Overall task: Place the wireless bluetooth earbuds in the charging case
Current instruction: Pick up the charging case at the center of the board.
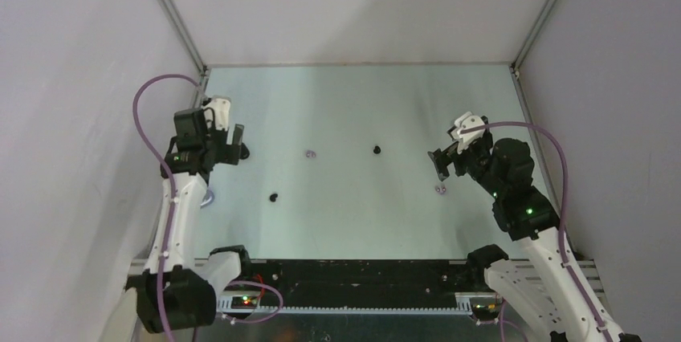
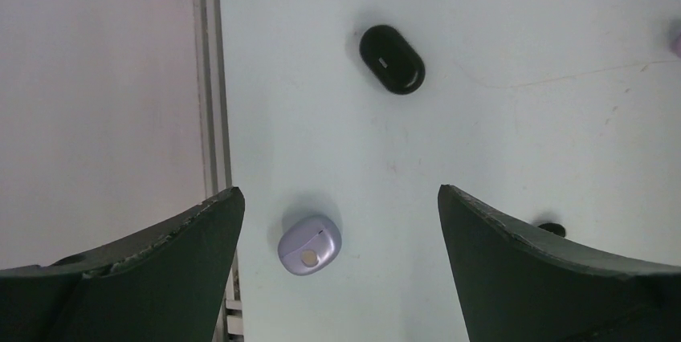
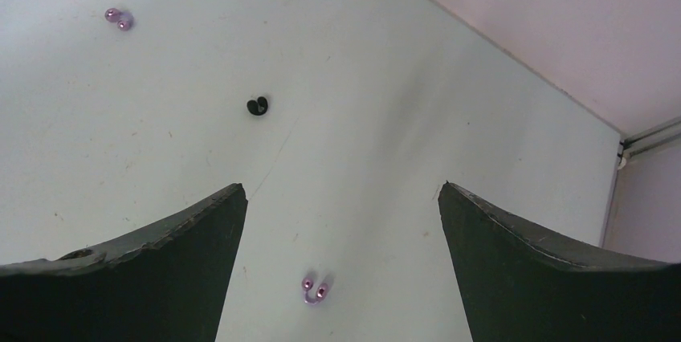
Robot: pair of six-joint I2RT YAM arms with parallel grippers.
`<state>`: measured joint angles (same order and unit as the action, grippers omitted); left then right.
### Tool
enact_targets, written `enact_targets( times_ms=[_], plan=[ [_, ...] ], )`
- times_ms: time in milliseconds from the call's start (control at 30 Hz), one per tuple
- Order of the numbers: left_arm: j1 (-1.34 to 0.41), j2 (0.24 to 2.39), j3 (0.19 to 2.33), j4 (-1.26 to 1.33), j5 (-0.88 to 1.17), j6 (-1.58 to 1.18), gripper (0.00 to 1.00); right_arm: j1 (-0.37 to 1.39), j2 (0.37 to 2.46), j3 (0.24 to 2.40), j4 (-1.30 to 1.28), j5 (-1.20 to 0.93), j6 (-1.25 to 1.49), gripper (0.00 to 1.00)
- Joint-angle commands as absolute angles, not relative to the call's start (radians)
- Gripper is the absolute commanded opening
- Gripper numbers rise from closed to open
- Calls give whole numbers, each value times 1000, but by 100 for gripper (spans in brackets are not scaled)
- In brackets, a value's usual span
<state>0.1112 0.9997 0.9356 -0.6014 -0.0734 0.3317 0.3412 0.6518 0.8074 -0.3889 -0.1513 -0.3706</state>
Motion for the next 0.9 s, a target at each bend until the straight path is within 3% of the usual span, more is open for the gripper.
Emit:
enact_targets(
  times_ms=[0,367,867],
  plan=[
    [238,1083,970,-621,45,403,99,357,655,803,-358,-153,-390,95],
    [500,1027,845,-630,215,568,99,382,716,802,-350,-143,-385,94],
    [517,1010,622,-510,175,621,99,376,787,781,-329,-159,-390,95]
  ],
)
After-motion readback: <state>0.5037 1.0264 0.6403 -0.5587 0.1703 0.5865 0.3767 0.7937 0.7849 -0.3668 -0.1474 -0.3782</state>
